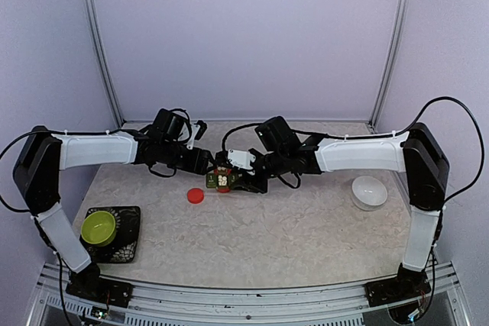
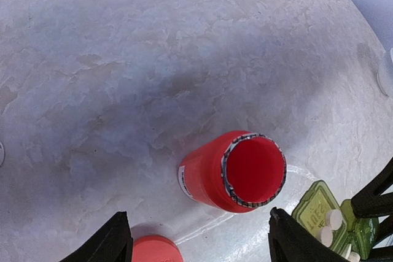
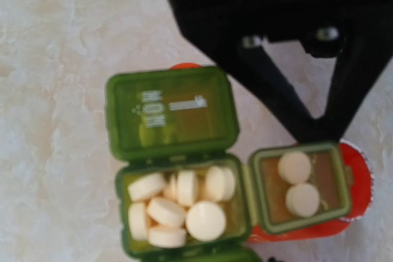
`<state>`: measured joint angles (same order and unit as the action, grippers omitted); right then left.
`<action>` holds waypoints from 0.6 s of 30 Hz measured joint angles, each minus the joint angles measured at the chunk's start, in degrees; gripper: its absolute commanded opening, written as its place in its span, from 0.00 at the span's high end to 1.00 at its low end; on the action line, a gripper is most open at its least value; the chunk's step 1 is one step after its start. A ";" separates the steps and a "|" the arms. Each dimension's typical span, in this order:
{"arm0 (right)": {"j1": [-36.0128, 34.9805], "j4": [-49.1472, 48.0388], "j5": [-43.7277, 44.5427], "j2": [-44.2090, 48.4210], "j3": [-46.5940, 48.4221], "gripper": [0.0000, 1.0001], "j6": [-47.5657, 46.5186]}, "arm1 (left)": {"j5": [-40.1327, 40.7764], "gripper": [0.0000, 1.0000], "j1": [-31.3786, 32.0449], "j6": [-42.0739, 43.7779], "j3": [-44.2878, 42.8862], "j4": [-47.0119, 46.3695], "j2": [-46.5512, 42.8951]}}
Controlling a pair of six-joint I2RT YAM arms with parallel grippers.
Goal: Sort the pills into containers
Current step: Adjust the pill at the center of the board.
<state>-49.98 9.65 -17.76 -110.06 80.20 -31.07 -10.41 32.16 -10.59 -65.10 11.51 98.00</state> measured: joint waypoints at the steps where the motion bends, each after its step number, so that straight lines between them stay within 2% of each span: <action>1: 0.07 0.07 -0.02 -0.11 0.13 0.86 -0.07 | -0.11 0.25 -0.02 0.02 -0.09 -0.02 0.00; 11: 0.61 1.33 0.20 -1.81 2.97 0.86 -0.87 | 1.03 0.24 -1.09 -0.68 -0.09 -1.29 -0.74; 18: 0.61 1.33 0.09 -0.20 -1.05 0.85 -0.37 | 1.18 0.21 -0.72 -1.57 2.49 -1.90 -6.34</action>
<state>-49.36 10.98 -17.67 -110.26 79.15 -31.44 -9.23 31.44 -12.16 -62.61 9.61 91.66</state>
